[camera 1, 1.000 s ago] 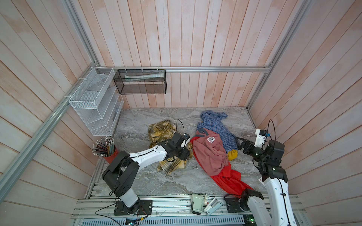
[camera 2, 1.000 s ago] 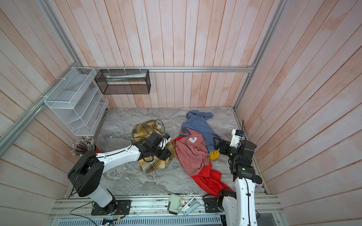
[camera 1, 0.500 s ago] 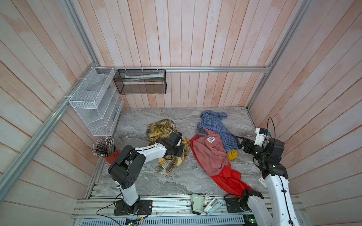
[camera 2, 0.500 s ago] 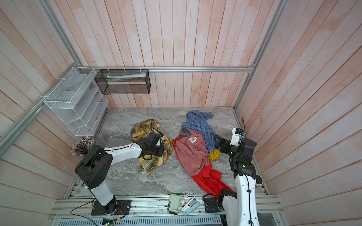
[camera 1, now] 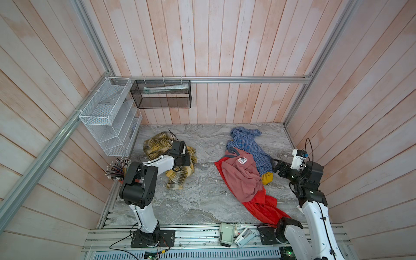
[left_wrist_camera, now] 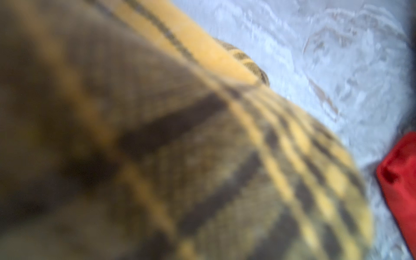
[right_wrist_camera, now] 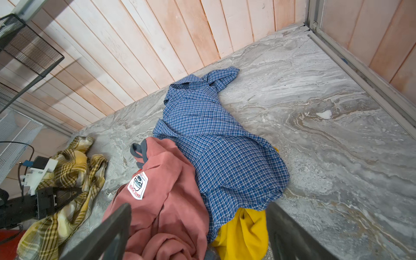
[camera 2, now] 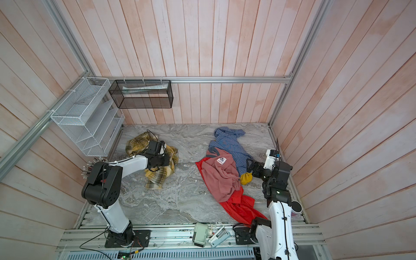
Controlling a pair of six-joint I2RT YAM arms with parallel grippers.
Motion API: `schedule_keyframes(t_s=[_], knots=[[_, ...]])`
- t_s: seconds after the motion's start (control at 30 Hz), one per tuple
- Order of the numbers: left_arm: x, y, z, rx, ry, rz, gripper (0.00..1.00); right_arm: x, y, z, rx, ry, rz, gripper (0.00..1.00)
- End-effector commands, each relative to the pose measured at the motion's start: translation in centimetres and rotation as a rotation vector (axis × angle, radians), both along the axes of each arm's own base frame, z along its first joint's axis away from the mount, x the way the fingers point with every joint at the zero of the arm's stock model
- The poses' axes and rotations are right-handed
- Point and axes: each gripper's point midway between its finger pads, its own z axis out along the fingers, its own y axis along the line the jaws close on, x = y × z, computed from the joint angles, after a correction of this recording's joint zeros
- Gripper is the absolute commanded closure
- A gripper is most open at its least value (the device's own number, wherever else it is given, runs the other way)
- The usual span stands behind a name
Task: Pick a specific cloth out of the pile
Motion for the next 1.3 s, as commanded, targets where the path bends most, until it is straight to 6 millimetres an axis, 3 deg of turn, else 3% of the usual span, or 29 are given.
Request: schedule_keyframes(t_s=[0.0, 0.07, 0.17, 0.33, 0.43, 0.77, 0.83, 0.93, 1.13, 1.27], knots=[[0.0, 0.1, -2.0, 0.012, 0.073, -0.027, 0.96, 0.5, -0.7, -0.2, -0.030, -0.052, -0.030, 0.07], [0.6, 0.1, -1.7, 0.015, 0.060, -0.030, 0.90, 0.6, -1.1, -0.6, -0.048, -0.080, -0.049, 0.07], [1.0, -0.1, -1.2, 0.005, 0.046, -0.036, 0.70, 0.9, -1.8, -0.5, -0.068, -0.125, -0.093, 0.07], [0.3, 0.2, -0.1, -0.004, 0.028, -0.013, 0.28, 1.8, -1.6, -0.3, -0.112, -0.211, -0.121, 0.05], [-0.2, 0.6, 1.9, -0.004, -0.017, 0.006, 0.00, 2.4, -1.1, -0.2, -0.182, -0.235, -0.121, 0.03], [-3.0, 0.5, 14.0, -0.099, -0.285, 0.030, 0.00, 3.5, -2.0, -1.4, -0.305, -0.298, -0.180, 0.02], [-3.9, 1.5, 15.8, -0.080, -0.354, 0.057, 0.00, 3.5, -1.8, -1.7, -0.331, -0.310, -0.164, 0.02], [-4.9, 4.3, 16.3, 0.023, -0.449, 0.132, 0.00, 3.7, -1.7, -3.0, -0.367, -0.306, -0.142, 0.02], [-6.0, 10.2, 14.9, 0.256, -0.682, 0.250, 0.00, 4.7, -2.1, -5.1, -0.423, -0.339, -0.149, 0.02], [-6.5, 12.7, 13.8, 0.279, -0.772, 0.316, 0.00, 6.4, -1.8, -4.9, -0.418, -0.362, -0.127, 0.02]])
